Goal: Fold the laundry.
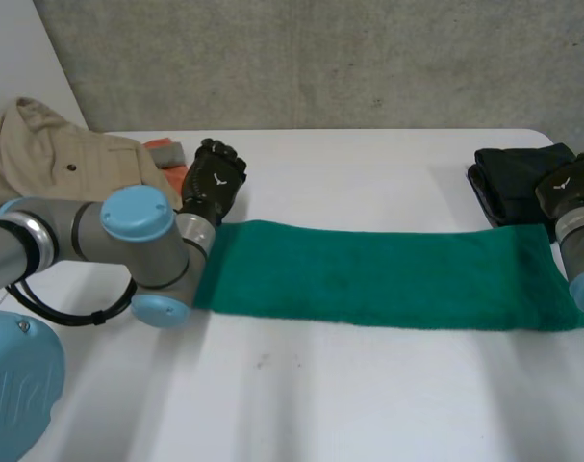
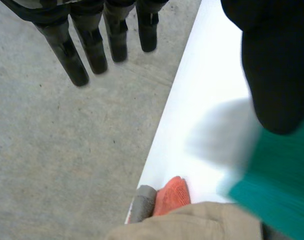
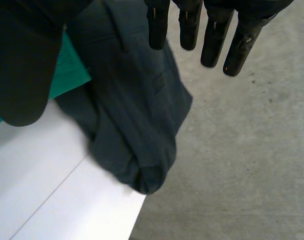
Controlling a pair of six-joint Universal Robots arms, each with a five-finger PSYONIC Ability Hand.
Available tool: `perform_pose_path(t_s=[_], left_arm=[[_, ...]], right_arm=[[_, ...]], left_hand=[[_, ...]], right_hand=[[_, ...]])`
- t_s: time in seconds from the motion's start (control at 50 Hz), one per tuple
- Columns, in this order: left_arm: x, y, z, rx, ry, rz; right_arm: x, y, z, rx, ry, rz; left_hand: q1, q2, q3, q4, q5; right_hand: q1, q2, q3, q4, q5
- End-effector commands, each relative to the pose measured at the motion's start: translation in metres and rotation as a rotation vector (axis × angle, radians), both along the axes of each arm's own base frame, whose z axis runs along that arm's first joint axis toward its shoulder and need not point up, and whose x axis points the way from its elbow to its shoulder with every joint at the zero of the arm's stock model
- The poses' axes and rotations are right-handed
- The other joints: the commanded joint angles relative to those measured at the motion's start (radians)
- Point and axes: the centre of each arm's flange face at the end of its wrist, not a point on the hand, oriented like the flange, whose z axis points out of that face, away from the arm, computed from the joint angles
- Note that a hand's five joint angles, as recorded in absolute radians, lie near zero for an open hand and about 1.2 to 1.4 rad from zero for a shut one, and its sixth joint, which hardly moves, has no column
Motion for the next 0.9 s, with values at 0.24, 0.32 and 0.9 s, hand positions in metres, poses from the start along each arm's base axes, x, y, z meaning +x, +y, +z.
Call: perform_pose_path(t_s=[0.24, 0.32, 0.9], left_arm=[[0.019, 0.065, 0.035, 0.016, 0.030, -0.009], [0.026, 0.078, 0.036, 0.058, 0.070, -0.016], [0.039, 0.099, 0.039, 0.116, 0.119, -0.008]], right_arm=[[-0.023, 0.101, 0.027, 0.285, -0.246, 0.080], [-0.034, 0.112, 0.016, 0.354, -0.292, 0.083], [-0.106, 0.064, -0.003, 0.169, -0.224, -0.083]], left_hand=[[-0.037, -0.085, -0.091, -0.080, -0.091], [-0.037, -0.085, -0.091, -0.080, -0.091], [-0.037, -0.085, -0.091, -0.080, -0.091]], right_hand=[[-0.049, -0.104, -0.115, -0.114, -0.121], [-0.049, -0.104, -0.115, -0.114, -0.121], [1.173, 1.118, 1.107, 1.108, 1.101]])
